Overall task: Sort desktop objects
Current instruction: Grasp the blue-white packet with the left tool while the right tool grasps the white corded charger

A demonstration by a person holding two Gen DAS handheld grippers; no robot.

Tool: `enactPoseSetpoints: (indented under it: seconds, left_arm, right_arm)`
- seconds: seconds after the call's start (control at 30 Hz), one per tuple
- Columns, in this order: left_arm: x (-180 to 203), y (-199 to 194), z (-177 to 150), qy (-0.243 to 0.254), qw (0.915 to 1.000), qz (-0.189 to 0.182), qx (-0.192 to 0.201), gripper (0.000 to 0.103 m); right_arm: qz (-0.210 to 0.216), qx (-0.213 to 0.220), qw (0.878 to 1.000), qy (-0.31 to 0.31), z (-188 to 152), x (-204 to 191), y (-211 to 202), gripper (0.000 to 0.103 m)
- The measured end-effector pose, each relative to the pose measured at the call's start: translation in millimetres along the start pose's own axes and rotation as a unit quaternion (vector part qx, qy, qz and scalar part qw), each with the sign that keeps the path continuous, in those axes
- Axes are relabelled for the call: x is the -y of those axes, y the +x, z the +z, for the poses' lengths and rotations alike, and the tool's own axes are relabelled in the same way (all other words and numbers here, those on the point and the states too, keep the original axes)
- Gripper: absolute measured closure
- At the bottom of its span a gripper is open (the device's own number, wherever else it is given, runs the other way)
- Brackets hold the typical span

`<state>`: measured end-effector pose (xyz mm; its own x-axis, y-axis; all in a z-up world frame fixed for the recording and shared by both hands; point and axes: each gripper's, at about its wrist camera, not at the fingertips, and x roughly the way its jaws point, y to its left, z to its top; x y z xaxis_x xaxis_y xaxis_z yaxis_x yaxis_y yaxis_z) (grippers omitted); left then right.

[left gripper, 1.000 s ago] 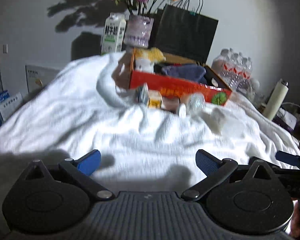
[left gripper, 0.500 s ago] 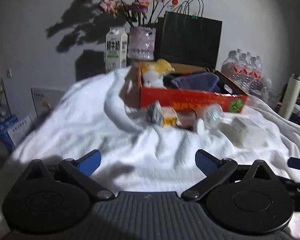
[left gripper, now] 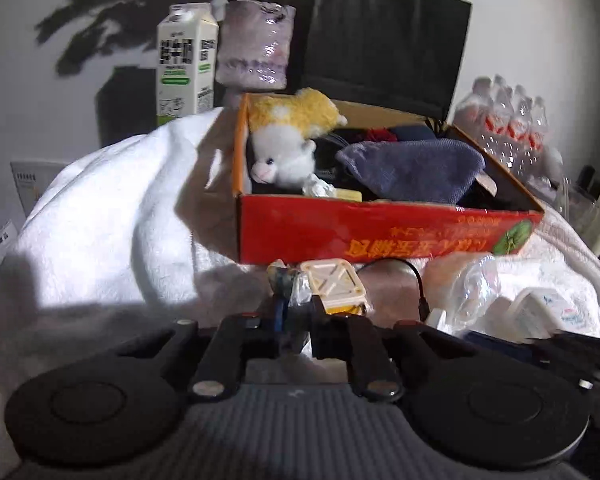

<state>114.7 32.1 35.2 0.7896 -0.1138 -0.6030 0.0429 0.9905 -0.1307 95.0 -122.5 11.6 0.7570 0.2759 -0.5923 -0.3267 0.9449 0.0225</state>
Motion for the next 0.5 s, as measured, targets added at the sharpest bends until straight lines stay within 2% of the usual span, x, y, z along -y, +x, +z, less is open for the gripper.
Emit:
enactPoseSetpoints:
  seconds: [0.07, 0.1, 0.23, 0.33, 0.5]
  left_arm:
    - [-4.6, -18.1, -0.1, -0.010, 0.9996, -0.021, 0.016, 0.092]
    - [-5.5, -30.0, -0.5, -0.013, 0.9990, -0.035, 0.026, 0.092]
    - [-4.7, -81.1, -5.1, -0.028, 0.9962, -0.061, 0.055, 0.092]
    - [-7.5, -108.1, -21.7, -0.052, 0.9949, -0.074, 0.043, 0.092]
    - [-1.4, -132.1, -60.9, -0.057, 0.9960, -0.067, 0.012, 0.092]
  right_arm:
    - [0.001, 0.003, 1.000, 0.014, 3.4, 2.3, 7.7, 0.074]
    - [-0.005, 0.000, 1.000, 0.020, 4.2, 3.6, 10.5, 0.087]
    - [-0.012, 0.005, 0.999, 0.039, 0.2, 10.4, 3.9, 0.093]
    - [-0.018, 0.021, 0.998, 0.049, -4.5, 14.5, -18.3, 0.094]
    - [0.007, 0.046, 0.997, 0.066, -32.4, 20.1, -87.1, 0.094]
